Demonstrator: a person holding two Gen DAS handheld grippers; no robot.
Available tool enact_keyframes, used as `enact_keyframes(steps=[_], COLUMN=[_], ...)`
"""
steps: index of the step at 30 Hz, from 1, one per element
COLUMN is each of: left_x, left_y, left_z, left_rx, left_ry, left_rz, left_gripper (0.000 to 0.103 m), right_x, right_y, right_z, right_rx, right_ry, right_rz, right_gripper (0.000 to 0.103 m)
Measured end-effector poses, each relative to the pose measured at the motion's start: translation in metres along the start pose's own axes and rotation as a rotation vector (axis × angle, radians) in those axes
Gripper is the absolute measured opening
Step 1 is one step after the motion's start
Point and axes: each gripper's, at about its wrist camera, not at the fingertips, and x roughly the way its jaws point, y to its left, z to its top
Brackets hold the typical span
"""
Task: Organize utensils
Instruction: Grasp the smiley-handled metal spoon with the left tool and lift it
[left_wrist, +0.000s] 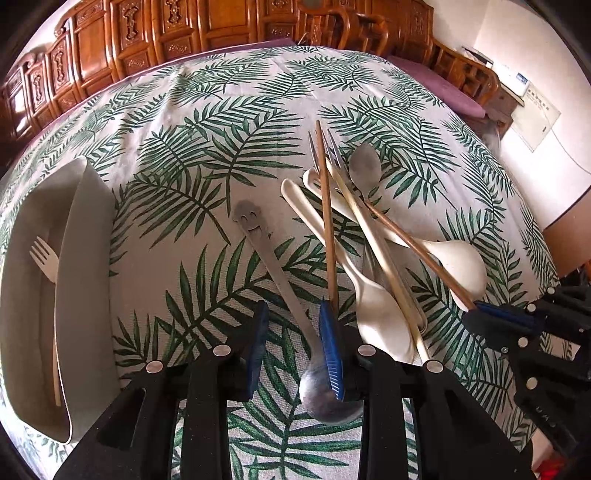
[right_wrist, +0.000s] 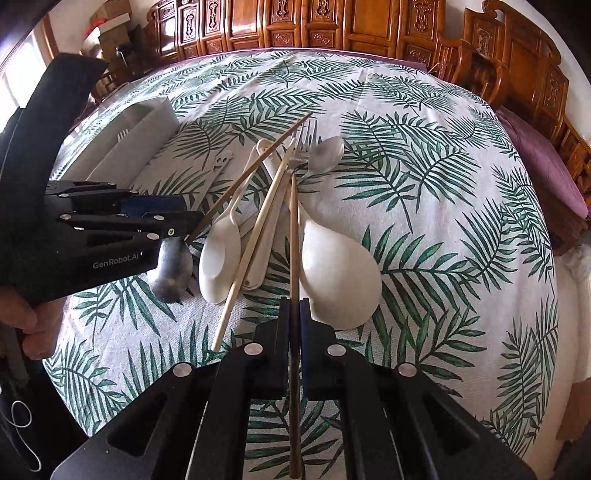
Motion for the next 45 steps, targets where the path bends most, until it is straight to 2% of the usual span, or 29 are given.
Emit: enact_keyframes(steps=[1,2,6,8,14,22,24,28,32,34,35,39,45], left_x=[0.0,0.0,-0.002,-0.003,-0.009,-0.034,-0.04,-0.053,-0.063,-0.068,-0.071,-0.082,-0.103], left_y=[0.0,-0.001,0.002,0.005,0.011,0.013,0.013,0.013,0.011,0.01,0.01,0.011,0.028], left_z=[0.0,0.0,-0.002,-0.003,-0.011,-0.018,-0.021,-0.028,-0.032,-0.033,-0.033,-0.033,-0.03], left_rx=[0.0,0.002,0.001,0.001,0.011,0.024,0.025,0.026,0.032,0.037,0.041,0.044,0.018], left_ry=[0.0,-0.003,-0.01,-0.012,-0.031,-0.105,-0.118,-0.142,-0.159,-0.171,-0.179,-0.206,-0.246], left_rz=[0.002,0.001,-0.017,-0.019,-0.033,-0.042,-0.048,-0.064,-0.074,-0.077,-0.076,-0.074,-0.073], left_gripper=[0.024,0.016,0.012,0.006,0.005,0.005,0.005,0.005,0.005,0.005,0.005,0.005,0.005], right_x=[0.002,0.003,0.008,0.007,0.007,0.01,0.01,0.013,0.017,0.017,0.017,0.015,-0.006], right_y=[-0.001,-0.001,-0.001,-0.003,-0.004,0.002,0.002,0.003,0.008,0.011,0.011,0.009,0.008], right_z=[-0.001,-0.002,-0.005,-0.005,-0.005,-0.004,-0.003,0.0,0.005,0.005,0.004,0.004,0.012], right_rx=[0.005,0.01,0.01,0.02,0.023,-0.003,0.002,0.003,-0.011,-0.031,-0.039,-0.03,0.0], right_ry=[0.002,0.005,0.006,0.006,-0.009,-0.043,-0.051,-0.074,-0.085,-0.087,-0.089,-0.077,-0.123], right_rz=[0.001,0.003,0.006,0.018,0.023,-0.018,-0.018,-0.009,-0.033,-0.054,-0.057,-0.024,-0.012], right_gripper=[0.006,0.006,0.007,0.007,0.007,0.007,0.009,0.023,0.024,0.021,0.007,0.006,0.006])
